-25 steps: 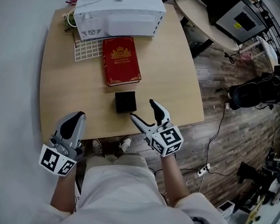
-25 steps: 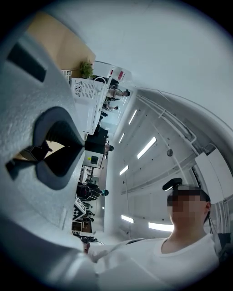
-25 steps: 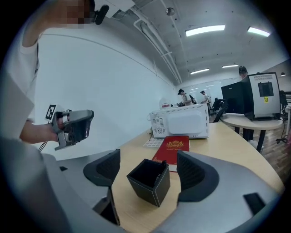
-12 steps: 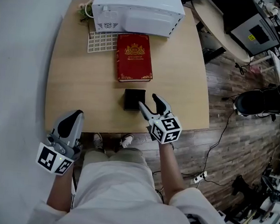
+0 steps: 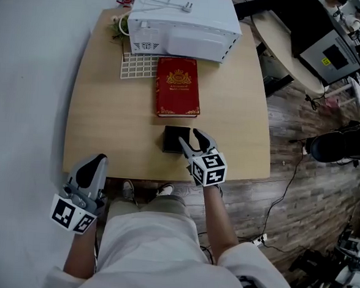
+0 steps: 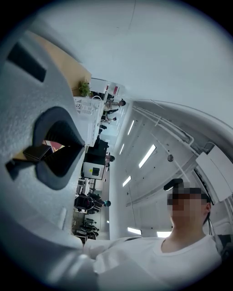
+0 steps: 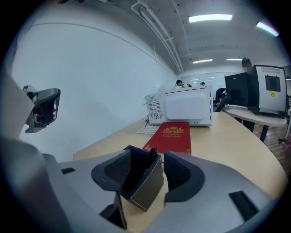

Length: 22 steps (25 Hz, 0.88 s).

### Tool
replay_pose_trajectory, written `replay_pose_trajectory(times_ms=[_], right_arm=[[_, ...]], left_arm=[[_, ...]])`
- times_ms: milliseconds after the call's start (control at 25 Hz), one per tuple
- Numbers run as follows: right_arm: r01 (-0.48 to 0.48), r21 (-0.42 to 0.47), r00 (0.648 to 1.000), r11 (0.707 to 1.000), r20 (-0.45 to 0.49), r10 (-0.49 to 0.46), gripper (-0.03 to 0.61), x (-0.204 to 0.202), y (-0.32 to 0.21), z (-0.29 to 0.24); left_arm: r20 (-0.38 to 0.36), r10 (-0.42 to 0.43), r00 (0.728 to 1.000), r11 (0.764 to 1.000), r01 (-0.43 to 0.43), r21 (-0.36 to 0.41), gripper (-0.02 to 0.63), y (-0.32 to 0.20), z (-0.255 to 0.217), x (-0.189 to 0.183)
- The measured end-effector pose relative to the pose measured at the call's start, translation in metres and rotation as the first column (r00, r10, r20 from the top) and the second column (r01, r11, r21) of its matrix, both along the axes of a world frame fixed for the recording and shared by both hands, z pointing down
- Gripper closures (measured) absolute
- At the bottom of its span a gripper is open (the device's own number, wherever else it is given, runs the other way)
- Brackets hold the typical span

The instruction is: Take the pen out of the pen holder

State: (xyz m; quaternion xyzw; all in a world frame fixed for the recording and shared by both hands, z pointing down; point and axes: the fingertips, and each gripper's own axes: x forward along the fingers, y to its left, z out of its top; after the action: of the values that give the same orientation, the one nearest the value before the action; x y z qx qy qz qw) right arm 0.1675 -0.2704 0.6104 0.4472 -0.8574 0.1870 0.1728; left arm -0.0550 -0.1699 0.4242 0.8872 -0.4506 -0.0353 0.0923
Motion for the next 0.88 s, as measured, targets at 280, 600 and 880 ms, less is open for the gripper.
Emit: replay_pose_trajectory(times_ms=[280, 600, 880], right_arm=[[0.007, -0.012, 0.999, 1.0, -0.041, -0.007, 0.413, 0.004, -0.011, 0.008], [-0.003, -0.012, 0.999, 1.0, -0.05, 0.003, 0.456, 0.003, -0.015, 0.011], [-0.013, 0.025, 0.993, 1.0, -0.114, 0.016, 0.477, 0.003, -0.015, 0.009]], left_arm=[[0.003, -0.004, 1.0, 1.0, 0.004, 0.01, 0.601, 0.001, -0.006, 0.006], [0.006, -0.026, 1.0, 1.0, 0.026, -0.001, 0.601, 0.007, -0.004, 0.001], [0.007, -0.066, 0.998, 0.998, 0.066, -0.015, 0.601, 0.017, -0.001, -0.017]])
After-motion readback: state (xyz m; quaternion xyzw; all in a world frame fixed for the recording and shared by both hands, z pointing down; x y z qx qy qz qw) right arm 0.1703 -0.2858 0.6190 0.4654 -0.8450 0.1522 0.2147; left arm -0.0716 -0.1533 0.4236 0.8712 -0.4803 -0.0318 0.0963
